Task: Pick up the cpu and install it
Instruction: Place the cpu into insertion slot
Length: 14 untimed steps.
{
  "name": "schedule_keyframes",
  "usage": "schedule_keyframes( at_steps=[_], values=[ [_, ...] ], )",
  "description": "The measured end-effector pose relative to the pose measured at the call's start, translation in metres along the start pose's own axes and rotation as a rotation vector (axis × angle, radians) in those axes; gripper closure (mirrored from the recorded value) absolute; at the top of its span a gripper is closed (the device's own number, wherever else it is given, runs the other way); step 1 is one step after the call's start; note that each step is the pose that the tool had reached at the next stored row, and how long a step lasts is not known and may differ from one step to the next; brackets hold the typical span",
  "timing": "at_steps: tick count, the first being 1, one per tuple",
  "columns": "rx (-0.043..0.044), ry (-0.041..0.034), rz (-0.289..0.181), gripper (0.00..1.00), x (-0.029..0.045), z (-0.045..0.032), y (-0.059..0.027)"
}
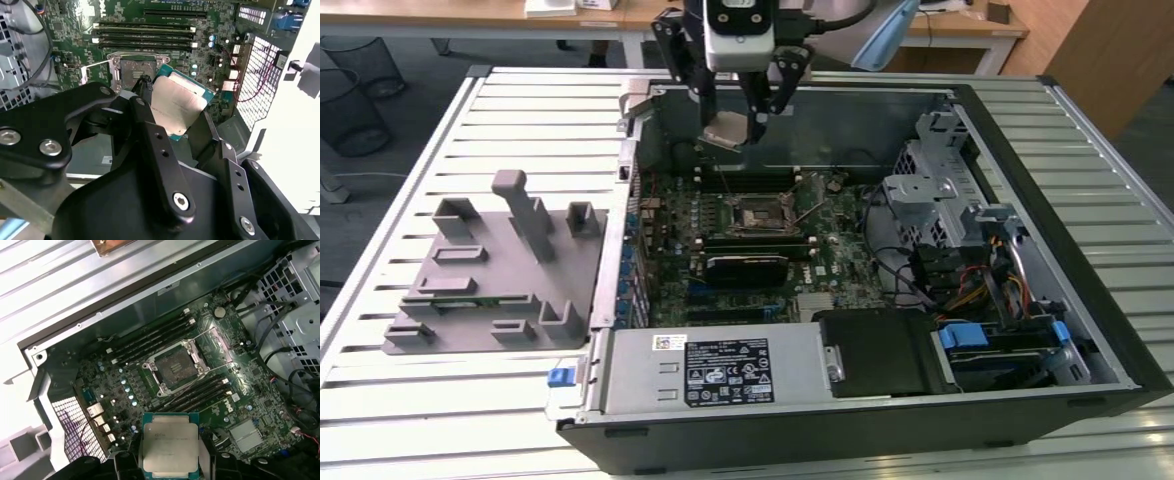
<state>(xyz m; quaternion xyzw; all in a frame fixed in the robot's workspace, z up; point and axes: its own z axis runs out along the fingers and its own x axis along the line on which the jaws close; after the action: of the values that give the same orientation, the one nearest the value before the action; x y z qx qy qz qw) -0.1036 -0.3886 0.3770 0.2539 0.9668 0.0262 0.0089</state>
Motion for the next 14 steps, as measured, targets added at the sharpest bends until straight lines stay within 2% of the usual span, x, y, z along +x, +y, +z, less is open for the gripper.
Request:
schedule_keyframes(
  at_steps=[9, 14],
  values=[
    [-0.0001, -0.0097, 0.148, 0.47, 0.0, 0.0018, 0.0],
    [-0.0008, -0.0139, 0.199, 0.47, 0.0003, 0.0027, 0.0003]
  ],
)
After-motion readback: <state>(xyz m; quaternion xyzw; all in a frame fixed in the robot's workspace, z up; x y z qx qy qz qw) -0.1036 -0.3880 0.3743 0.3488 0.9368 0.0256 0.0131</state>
